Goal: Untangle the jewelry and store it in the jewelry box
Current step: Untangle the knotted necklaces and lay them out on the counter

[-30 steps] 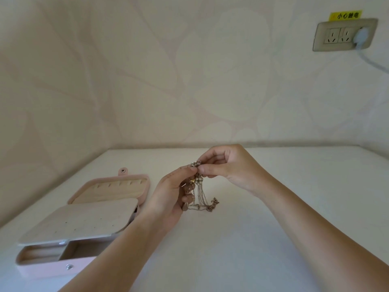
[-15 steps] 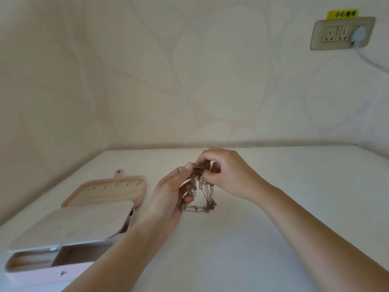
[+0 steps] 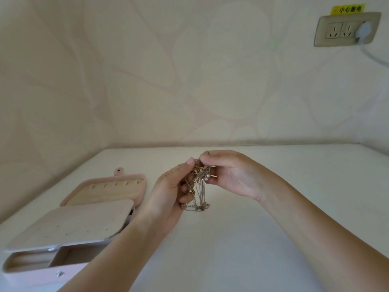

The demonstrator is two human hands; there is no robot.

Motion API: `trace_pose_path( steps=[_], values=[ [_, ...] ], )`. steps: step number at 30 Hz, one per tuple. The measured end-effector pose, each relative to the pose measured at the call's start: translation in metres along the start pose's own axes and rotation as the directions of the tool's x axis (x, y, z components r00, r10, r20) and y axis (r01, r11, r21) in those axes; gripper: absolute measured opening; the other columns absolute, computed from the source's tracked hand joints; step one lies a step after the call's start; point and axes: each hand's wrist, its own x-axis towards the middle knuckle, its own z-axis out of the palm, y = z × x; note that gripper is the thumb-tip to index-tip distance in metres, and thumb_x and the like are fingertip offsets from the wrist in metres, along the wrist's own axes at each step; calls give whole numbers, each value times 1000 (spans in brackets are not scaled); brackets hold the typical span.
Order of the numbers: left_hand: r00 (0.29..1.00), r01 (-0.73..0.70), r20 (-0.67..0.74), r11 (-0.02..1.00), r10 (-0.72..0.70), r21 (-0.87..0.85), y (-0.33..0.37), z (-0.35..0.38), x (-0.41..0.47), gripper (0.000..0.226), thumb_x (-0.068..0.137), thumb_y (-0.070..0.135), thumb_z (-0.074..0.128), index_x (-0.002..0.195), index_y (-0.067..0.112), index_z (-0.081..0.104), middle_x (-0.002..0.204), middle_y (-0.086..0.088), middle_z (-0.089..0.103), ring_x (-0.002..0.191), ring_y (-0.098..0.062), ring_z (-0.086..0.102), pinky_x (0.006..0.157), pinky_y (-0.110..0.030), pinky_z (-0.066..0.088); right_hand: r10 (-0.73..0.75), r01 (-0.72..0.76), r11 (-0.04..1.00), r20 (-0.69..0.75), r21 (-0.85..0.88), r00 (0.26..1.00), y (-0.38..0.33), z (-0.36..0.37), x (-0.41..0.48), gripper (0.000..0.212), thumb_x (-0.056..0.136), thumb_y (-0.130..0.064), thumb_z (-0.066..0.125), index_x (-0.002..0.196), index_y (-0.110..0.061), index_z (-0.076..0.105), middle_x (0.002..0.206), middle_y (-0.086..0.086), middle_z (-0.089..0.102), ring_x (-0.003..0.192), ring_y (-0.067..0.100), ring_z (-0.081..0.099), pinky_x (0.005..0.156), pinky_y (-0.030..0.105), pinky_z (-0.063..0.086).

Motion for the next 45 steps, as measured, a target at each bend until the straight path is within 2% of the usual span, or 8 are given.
trace_pose_path(
  steps=[6, 13, 19, 22, 30, 34, 37, 45],
  values=[
    [1000, 20, 23, 997, -18, -77, 8, 4, -5, 31, 78, 34, 57, 51, 21, 65, 60, 6, 53, 46, -3, 39, 38, -15, 22, 66, -66, 984, -9, -166, 998, -5, -7, -4, 29, 82, -30, 62, 58, -15, 61, 66, 0, 56, 67, 14, 50, 69, 28, 36],
    [982, 158, 104, 987, -156, -10, 9, 4, -9, 34, 80, 44, 55, 59, 20, 43, 53, 4, 40, 45, -8, 33, 39, -18, 24, 4, 31, 954, -117, 298, 993, -7, -5, -5, 19, 79, -25, 59, 66, -15, 70, 69, -1, 61, 68, 14, 60, 78, 29, 42],
    [999, 13, 42, 991, -19, 130, 3, 1, -9, 20, 74, 40, 59, 66, 23, 65, 85, 3, 67, 92, -11, 60, 91, -33, 41, 9, 12, 983, -113, 181, 994, -10, -2, -10, 15, 82, -22, 57, 85, -11, 68, 43, -8, 30, 36, 4, 29, 51, 18, 42],
    [997, -68, -32, 998, 68, -5, 6, 0, -6, 18, 74, 34, 61, 69, 17, 57, 72, 2, 63, 84, -11, 61, 98, -34, 40, -27, 28, 1000, -114, 8, 993, -14, -10, -12, 6, 77, -15, 62, 75, -11, 66, 54, -4, 51, 48, 7, 49, 58, 18, 47],
    [999, -35, -13, 996, 34, -85, 13, 2, -5, 28, 98, 19, 41, 84, 8, 63, 50, 4, 37, 43, -9, 40, 40, -19, 39, -310, -129, 570, -357, -812, 881, 11, -14, 1, 14, 90, -20, 59, 78, -16, 65, 65, -6, 63, 55, 5, 59, 61, 21, 45],
    [997, 78, 1, 997, -78, 0, 16, 2, -5, 24, 95, 22, 49, 80, 9, 63, 55, 2, 43, 37, -6, 33, 34, -15, 32, -39, -129, 936, -461, -326, 887, 8, -4, 2, 42, 99, -35, 44, 74, -9, 66, 61, -2, 66, 58, 15, 62, 71, 31, 54],
    [985, 168, 17, 981, -171, 96, 14, 2, -5, 36, 90, 26, 56, 56, 18, 63, 56, 3, 45, 37, -5, 28, 31, -14, 22, 181, -188, 982, -329, 11, 927, 4, 5, -1, 55, 97, -46, 41, 66, -6, 60, 59, 7, 63, 55, 21, 62, 62, 33, 56],
    [988, 141, -131, 827, -82, 545, 1, -8, 0, 24, 80, 16, 74, 72, 10, 51, 52, 0, 44, 41, -13, 31, 36, -17, 23, -14, -85, 976, -446, -202, 895, 5, -1, 1, 41, 95, -33, 53, 64, -9, 63, 65, 1, 65, 62, 16, 56, 59, 23, 50]
  ],
)
